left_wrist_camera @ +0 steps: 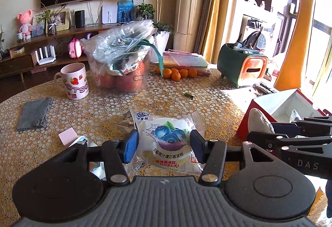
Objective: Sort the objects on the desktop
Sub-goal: 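Carry the keychain and pastry packet with both tools over the red box, then open the right tool to drop the keychain while the left tool releases the pastry packet into the box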
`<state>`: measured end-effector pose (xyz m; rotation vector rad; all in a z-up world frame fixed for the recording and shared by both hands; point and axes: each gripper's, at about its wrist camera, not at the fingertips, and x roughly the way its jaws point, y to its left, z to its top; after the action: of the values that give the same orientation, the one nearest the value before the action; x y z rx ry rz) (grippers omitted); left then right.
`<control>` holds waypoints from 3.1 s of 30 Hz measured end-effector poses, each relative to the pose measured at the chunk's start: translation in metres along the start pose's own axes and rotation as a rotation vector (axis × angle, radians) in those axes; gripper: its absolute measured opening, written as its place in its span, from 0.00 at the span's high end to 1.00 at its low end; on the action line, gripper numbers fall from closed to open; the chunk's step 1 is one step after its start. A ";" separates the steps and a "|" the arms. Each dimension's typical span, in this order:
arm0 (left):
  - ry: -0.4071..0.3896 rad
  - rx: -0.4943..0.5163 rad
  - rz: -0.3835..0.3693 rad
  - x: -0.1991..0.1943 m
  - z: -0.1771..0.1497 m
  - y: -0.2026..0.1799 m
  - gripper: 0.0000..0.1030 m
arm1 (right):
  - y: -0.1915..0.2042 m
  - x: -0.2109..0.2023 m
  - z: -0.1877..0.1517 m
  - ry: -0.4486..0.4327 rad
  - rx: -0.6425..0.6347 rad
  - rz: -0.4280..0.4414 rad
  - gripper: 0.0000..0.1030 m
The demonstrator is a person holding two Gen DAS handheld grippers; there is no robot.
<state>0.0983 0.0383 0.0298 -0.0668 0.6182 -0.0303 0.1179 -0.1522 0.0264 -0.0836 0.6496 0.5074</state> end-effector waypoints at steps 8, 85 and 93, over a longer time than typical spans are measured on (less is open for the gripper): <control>-0.008 0.050 -0.052 -0.009 0.002 -0.042 0.48 | -0.036 -0.035 -0.012 -0.024 0.050 -0.036 0.66; 0.264 0.535 -0.165 0.165 0.019 -0.293 0.40 | -0.244 -0.021 -0.069 0.123 0.178 -0.281 0.54; 0.230 0.505 -0.198 0.148 0.019 -0.286 0.37 | -0.243 -0.031 -0.068 0.102 0.193 -0.273 0.42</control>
<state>0.2274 -0.2528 -0.0192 0.3696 0.8161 -0.3884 0.1748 -0.3936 -0.0291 -0.0152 0.7712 0.1765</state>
